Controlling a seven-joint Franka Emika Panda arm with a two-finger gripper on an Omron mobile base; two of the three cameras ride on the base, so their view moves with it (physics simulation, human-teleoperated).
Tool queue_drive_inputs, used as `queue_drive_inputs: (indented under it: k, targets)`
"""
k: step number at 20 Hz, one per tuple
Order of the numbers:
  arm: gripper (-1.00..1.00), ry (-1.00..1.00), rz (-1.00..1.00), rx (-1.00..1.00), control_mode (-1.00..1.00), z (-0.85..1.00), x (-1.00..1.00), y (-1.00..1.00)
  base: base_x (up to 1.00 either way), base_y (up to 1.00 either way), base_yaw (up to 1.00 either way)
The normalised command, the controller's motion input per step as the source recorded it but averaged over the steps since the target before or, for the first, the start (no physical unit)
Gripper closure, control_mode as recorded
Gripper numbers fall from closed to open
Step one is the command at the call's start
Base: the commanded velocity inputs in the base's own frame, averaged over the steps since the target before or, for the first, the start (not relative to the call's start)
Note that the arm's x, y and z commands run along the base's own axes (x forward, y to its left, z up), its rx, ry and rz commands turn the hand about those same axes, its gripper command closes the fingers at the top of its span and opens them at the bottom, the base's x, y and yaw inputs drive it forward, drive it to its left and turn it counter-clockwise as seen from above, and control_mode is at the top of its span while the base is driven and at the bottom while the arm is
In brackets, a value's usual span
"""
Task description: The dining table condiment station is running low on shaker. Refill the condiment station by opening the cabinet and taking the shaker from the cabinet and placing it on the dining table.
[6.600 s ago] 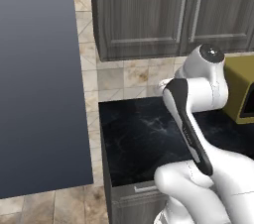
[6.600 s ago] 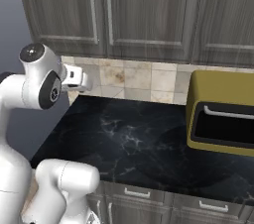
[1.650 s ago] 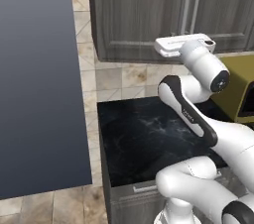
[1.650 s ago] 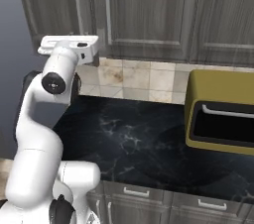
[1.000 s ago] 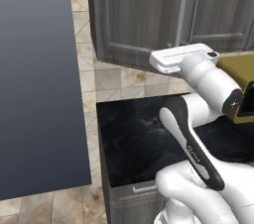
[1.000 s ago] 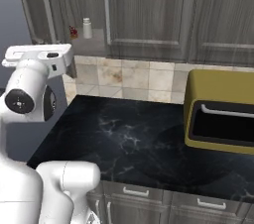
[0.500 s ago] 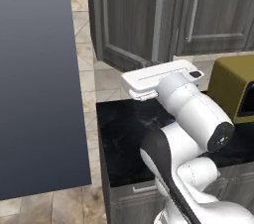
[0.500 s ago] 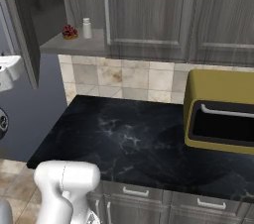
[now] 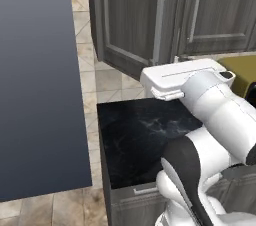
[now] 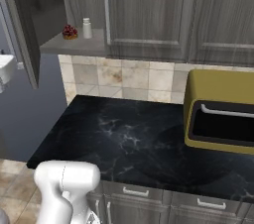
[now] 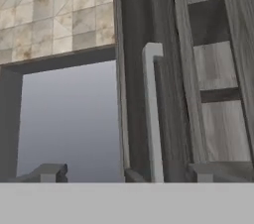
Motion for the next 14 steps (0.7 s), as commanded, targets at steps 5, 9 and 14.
queue_drive_inputs:
  k: [5, 9, 14]
  targets:
    - [-1.0, 0.0, 0.08, 0.12, -1.0, 0.17, 0.03, -1.0, 0.0, 0.0, 0.0]
    - [-1.0, 0.0, 0.16, 0.16, -1.0, -0.02, 0.27, -1.0, 0.0, 0.0, 0.0]
    - [-1.0, 0.04, 0.2, 0.16, -1.0, -0.18, 0.45, -0.72, 0.0, 0.0, 0.0]
